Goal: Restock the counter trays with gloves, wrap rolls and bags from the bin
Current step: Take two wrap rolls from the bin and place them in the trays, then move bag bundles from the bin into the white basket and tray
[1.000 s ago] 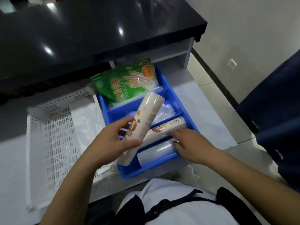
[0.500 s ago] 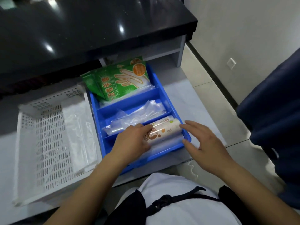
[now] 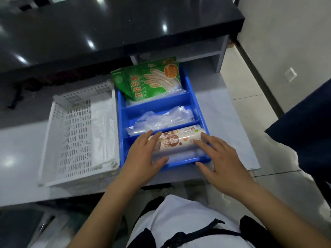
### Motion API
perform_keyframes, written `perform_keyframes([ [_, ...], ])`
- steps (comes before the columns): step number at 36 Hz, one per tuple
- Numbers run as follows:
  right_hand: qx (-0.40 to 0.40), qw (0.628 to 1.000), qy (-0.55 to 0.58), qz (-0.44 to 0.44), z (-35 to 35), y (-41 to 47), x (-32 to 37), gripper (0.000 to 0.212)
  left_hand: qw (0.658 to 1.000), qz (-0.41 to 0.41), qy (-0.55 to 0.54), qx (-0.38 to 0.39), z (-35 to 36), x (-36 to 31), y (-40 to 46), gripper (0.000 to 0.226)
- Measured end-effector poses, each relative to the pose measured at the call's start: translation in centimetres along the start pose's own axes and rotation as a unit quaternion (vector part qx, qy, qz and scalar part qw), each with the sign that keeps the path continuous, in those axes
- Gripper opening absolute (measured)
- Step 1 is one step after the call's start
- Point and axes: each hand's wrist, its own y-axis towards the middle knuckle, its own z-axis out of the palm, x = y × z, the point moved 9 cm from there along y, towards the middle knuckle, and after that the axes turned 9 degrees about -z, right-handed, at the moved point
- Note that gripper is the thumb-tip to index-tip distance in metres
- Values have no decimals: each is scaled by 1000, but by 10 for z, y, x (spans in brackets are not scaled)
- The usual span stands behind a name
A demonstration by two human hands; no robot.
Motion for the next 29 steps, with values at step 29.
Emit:
perform_keyframes([
  [29,241,957,134,-91,161,-69,172,38,963,-203,-156,82,53,175,-268,64],
])
